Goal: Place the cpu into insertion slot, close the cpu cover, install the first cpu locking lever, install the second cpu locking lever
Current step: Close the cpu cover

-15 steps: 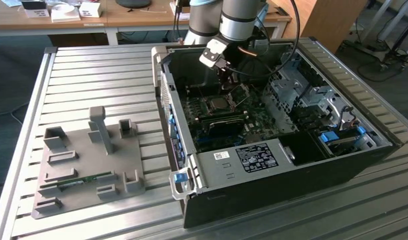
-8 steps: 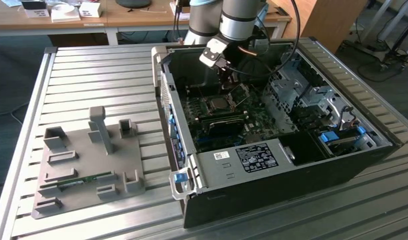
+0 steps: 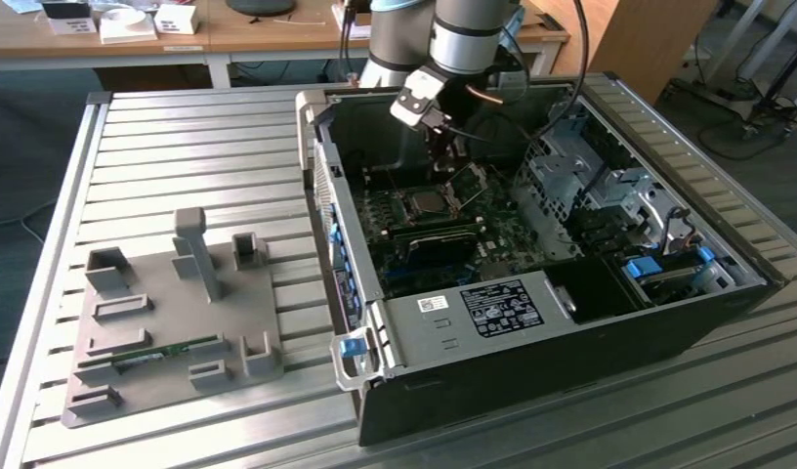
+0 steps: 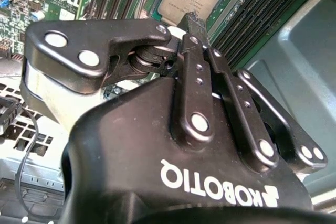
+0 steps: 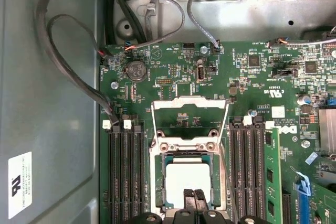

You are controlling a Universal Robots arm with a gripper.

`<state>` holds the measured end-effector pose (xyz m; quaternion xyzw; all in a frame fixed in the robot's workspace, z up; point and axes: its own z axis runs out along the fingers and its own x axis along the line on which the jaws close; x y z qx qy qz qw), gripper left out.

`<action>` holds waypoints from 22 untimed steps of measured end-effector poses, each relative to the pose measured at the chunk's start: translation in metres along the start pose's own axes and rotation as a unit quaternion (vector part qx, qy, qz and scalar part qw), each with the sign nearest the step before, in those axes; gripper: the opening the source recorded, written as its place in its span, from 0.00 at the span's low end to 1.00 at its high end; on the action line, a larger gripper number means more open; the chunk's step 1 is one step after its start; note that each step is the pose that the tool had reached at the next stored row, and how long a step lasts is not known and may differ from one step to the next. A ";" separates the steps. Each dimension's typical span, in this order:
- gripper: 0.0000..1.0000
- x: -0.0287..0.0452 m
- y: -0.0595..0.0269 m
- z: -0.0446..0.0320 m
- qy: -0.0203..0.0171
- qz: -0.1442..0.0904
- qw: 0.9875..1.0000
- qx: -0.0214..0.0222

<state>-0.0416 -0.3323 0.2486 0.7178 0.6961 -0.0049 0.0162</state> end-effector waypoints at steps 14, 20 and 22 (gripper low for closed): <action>0.10 -0.0004 0.0003 -0.0155 0.000 0.000 1.000 0.000; 0.10 -0.0004 0.0003 -0.0158 0.000 0.000 1.000 0.000; 0.10 -0.0005 0.0005 -0.0158 0.000 0.000 1.000 0.000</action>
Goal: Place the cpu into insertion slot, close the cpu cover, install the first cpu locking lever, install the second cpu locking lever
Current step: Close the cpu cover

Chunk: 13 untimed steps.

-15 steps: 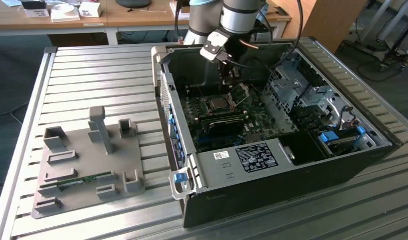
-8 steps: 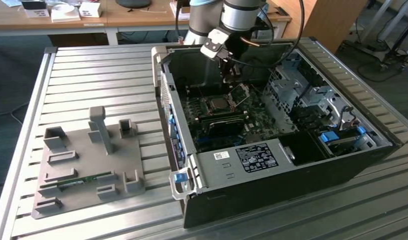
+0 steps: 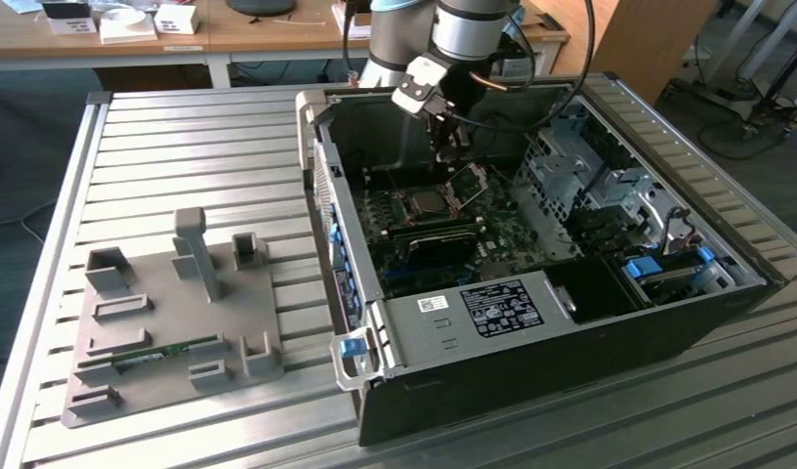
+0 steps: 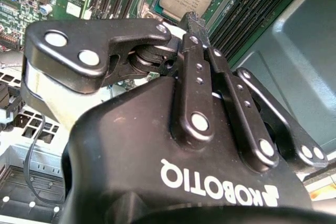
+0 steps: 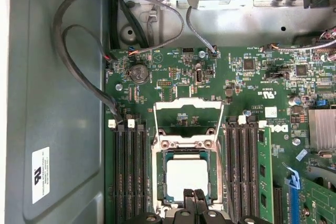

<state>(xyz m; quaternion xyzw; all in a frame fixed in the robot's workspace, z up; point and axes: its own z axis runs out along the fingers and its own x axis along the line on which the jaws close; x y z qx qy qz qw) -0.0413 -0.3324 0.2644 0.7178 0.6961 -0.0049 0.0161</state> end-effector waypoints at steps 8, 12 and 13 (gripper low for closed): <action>0.10 0.0004 0.0105 0.0002 0.000 0.000 1.000 0.000; 0.10 0.0006 0.0203 0.0004 0.000 0.000 1.000 0.000; 0.10 0.0007 0.0231 0.0004 0.000 0.000 1.000 0.000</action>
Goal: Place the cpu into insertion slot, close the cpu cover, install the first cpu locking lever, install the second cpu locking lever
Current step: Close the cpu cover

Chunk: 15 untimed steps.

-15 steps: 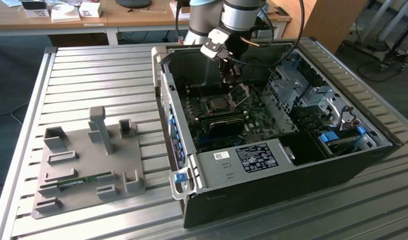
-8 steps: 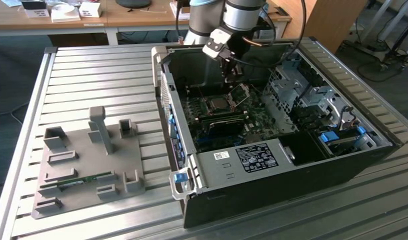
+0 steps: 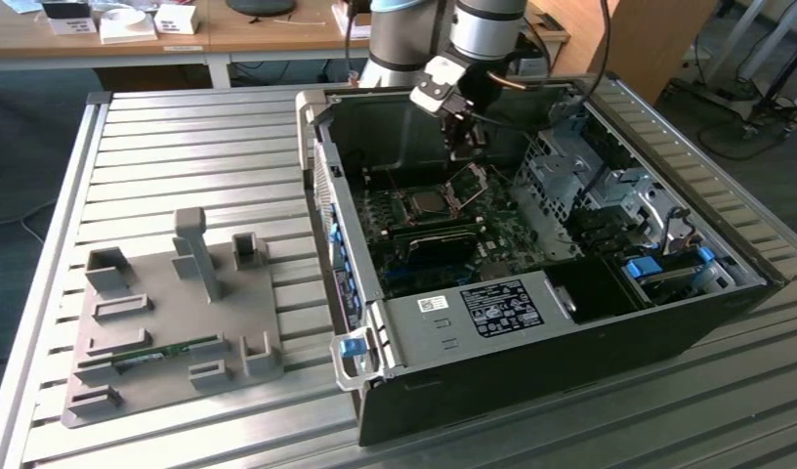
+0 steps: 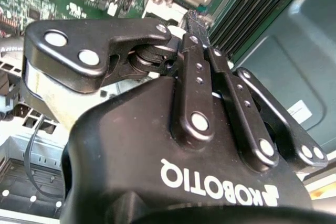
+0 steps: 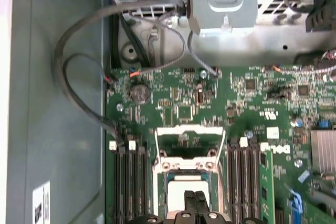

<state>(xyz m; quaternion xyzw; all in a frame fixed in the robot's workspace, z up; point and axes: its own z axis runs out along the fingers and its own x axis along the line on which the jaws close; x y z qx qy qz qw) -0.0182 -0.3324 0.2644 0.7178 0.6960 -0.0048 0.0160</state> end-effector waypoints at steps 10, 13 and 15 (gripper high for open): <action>0.10 0.0012 0.0294 0.0006 0.001 0.000 1.000 0.000; 0.10 0.0015 0.0403 0.0009 0.001 0.000 1.000 0.000; 0.10 0.0017 0.0475 0.0010 0.001 0.000 1.000 0.000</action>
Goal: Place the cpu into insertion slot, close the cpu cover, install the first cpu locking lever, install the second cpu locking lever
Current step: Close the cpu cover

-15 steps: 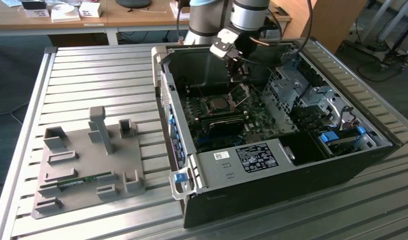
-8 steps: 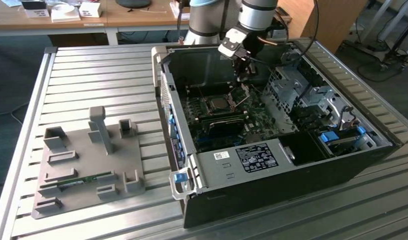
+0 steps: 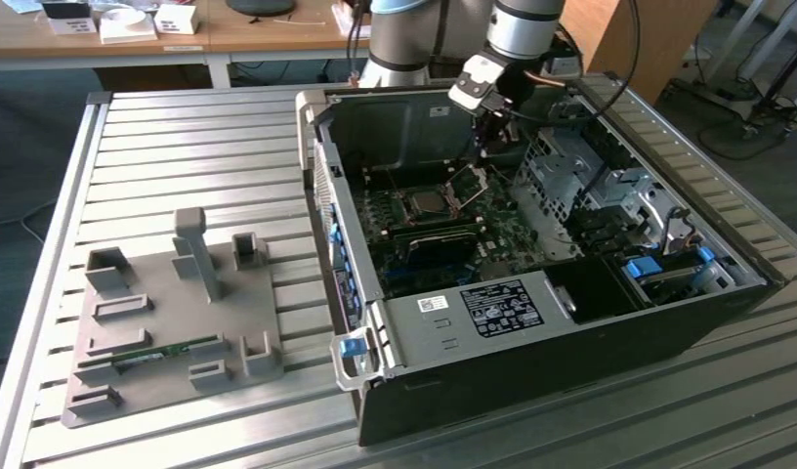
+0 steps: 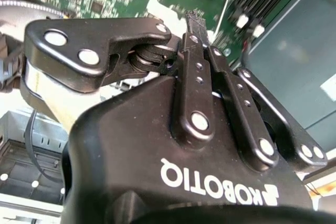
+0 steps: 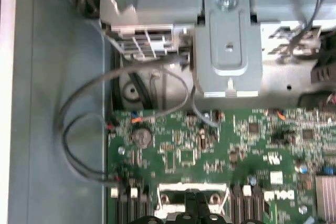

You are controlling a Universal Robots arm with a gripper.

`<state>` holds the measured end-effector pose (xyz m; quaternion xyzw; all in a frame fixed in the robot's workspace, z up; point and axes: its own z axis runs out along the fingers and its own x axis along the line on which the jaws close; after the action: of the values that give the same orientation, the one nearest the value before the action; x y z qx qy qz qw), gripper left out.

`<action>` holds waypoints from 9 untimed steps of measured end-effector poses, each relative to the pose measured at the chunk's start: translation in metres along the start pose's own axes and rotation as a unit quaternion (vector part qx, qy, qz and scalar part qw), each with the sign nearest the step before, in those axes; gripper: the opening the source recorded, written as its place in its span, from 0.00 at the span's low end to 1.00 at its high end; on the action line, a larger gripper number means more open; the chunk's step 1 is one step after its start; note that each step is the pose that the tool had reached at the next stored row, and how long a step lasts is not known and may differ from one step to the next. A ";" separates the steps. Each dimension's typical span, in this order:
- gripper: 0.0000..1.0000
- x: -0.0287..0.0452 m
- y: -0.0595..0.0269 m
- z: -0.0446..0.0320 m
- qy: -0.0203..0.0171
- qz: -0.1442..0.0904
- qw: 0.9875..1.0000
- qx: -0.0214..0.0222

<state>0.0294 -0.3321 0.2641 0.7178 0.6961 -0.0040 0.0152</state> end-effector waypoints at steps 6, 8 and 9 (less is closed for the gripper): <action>0.10 0.0006 0.0159 0.0004 0.000 0.000 1.000 0.000; 0.10 0.0008 0.0199 0.0004 0.000 0.000 1.000 0.000; 0.10 0.0009 0.0217 0.0005 0.000 0.000 1.000 0.000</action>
<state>0.0511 -0.3319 0.2640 0.7178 0.6961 -0.0038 0.0150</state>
